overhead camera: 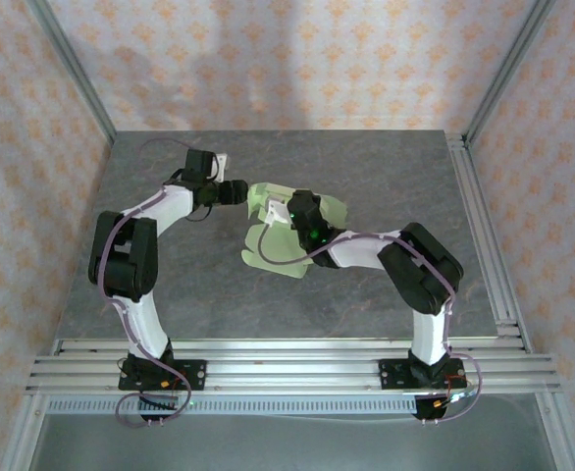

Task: Fold the paper box

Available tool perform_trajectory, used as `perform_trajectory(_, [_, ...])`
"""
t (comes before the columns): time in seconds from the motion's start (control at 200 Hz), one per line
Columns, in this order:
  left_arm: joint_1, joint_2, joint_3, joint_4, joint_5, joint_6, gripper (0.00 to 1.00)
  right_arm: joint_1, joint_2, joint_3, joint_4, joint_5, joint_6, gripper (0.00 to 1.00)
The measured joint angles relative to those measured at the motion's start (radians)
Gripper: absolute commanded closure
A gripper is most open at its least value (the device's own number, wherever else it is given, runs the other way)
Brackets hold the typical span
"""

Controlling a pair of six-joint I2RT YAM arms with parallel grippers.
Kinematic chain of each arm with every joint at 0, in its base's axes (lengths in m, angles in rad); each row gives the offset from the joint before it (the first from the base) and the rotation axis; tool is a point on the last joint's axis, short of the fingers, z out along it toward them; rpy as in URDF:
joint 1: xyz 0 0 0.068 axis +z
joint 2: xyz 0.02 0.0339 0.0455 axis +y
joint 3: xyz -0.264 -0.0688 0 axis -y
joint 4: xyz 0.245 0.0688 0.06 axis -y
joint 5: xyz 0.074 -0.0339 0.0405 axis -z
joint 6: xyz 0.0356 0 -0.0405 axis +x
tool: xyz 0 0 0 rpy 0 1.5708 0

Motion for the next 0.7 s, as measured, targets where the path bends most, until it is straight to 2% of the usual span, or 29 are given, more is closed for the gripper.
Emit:
perform_trajectory(0.44, [0.001,0.0,0.0,-0.048,0.019,0.0,0.25,0.023,0.175,-0.006,0.318,0.104,-0.127,1.0])
perform_trajectory(0.701, [0.001,0.0,0.0,-0.069,0.048,0.009,0.25,0.031,0.185,-0.016,0.394,0.124,-0.164,1.0])
